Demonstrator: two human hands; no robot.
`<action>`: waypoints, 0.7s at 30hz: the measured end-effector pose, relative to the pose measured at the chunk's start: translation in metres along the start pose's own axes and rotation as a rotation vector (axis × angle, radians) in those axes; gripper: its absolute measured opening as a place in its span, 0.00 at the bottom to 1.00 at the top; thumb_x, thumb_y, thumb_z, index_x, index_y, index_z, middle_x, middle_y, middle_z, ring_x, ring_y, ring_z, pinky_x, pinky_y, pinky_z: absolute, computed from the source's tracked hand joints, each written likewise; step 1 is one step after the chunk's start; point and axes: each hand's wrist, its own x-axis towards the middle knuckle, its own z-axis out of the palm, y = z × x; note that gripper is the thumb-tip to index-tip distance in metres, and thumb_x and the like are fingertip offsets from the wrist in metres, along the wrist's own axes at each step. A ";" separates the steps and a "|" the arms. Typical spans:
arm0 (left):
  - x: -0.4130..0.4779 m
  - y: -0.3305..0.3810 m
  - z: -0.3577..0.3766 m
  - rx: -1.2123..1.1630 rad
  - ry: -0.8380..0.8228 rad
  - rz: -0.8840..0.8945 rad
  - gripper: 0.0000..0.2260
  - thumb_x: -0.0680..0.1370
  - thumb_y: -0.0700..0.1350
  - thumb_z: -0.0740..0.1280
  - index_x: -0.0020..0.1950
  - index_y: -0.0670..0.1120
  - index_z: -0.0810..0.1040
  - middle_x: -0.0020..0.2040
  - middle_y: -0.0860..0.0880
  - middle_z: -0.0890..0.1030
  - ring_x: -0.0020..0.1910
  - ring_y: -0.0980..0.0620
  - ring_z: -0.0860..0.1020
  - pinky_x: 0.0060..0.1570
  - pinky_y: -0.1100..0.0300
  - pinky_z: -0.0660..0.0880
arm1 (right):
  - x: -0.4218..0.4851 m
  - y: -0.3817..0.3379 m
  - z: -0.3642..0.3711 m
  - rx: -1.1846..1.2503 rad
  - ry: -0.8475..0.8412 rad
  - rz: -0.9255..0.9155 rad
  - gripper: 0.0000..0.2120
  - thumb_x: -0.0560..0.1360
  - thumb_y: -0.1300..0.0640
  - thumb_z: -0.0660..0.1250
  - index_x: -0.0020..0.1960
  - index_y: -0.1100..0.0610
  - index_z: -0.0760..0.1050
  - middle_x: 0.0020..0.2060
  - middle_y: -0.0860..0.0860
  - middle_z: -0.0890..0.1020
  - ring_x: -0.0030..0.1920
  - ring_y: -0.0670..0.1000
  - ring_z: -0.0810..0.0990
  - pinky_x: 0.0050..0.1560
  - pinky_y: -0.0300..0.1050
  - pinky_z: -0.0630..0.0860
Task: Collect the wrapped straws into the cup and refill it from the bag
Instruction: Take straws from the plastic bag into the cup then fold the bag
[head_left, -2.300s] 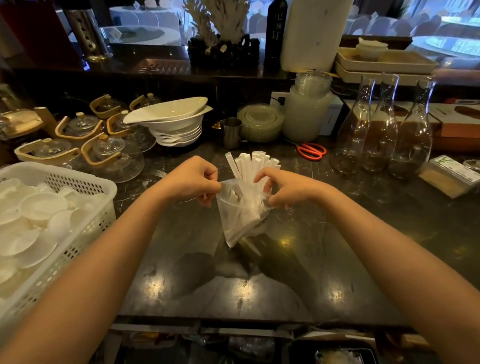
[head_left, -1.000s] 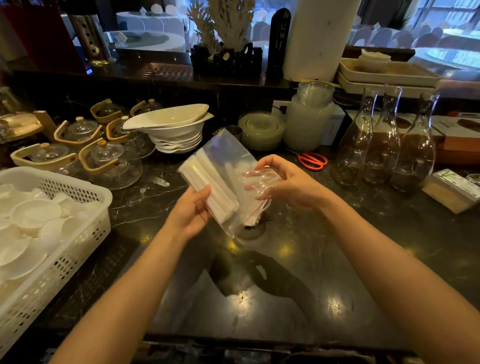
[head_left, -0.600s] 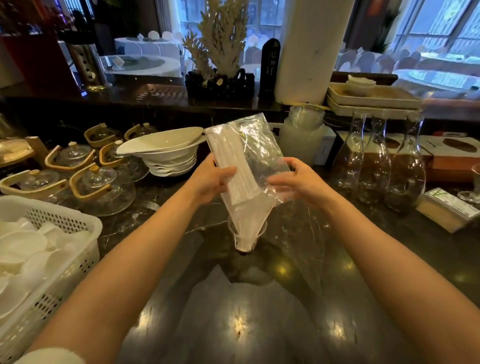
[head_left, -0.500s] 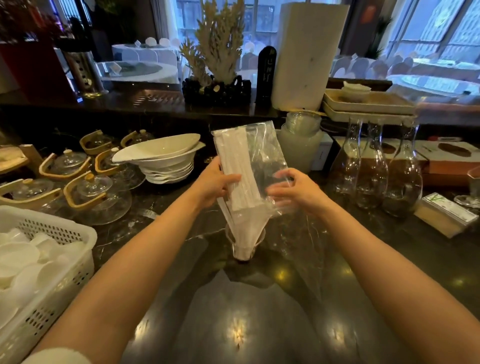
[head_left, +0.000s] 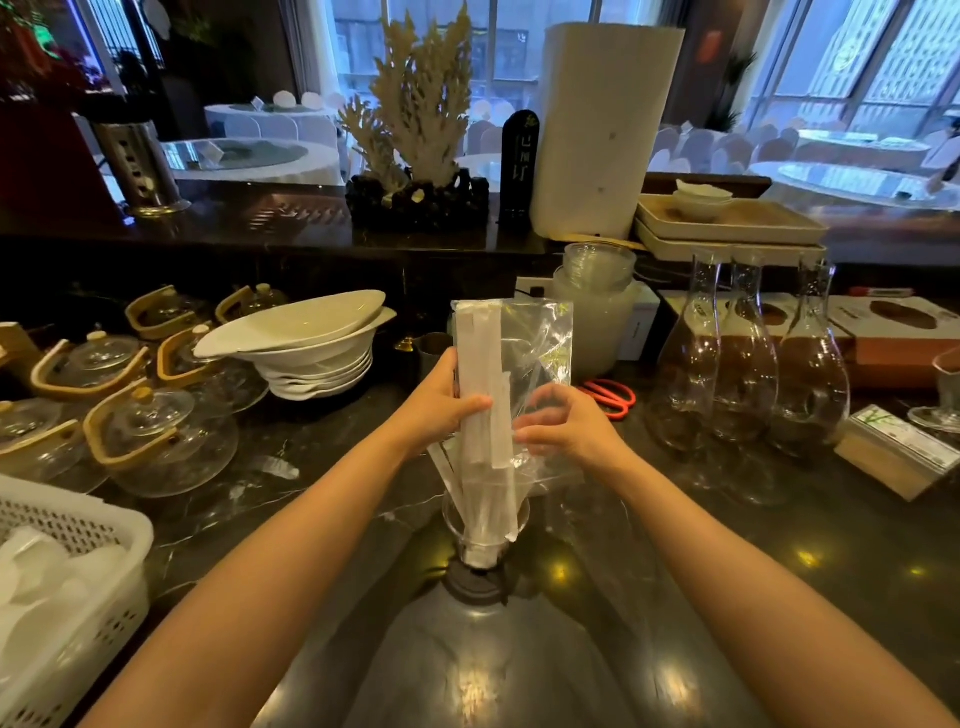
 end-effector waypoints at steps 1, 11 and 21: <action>0.001 -0.001 -0.001 0.014 -0.004 0.012 0.29 0.75 0.37 0.65 0.73 0.46 0.56 0.70 0.43 0.67 0.68 0.45 0.68 0.61 0.50 0.72 | 0.002 0.001 0.001 -0.003 -0.005 -0.011 0.14 0.68 0.68 0.71 0.44 0.52 0.71 0.38 0.50 0.82 0.32 0.40 0.83 0.35 0.33 0.80; 0.005 0.001 -0.011 0.019 0.010 0.020 0.28 0.74 0.38 0.66 0.72 0.46 0.58 0.67 0.46 0.69 0.64 0.49 0.70 0.60 0.49 0.73 | 0.014 -0.006 0.006 -0.040 0.003 -0.123 0.12 0.68 0.67 0.71 0.42 0.54 0.72 0.38 0.49 0.83 0.37 0.41 0.83 0.39 0.35 0.81; 0.001 -0.003 -0.010 -0.013 -0.026 0.020 0.14 0.78 0.39 0.61 0.63 0.44 0.71 0.52 0.49 0.79 0.45 0.58 0.78 0.33 0.72 0.77 | 0.012 -0.001 -0.002 0.021 0.043 -0.103 0.08 0.70 0.70 0.68 0.49 0.73 0.75 0.35 0.52 0.82 0.32 0.42 0.83 0.37 0.39 0.81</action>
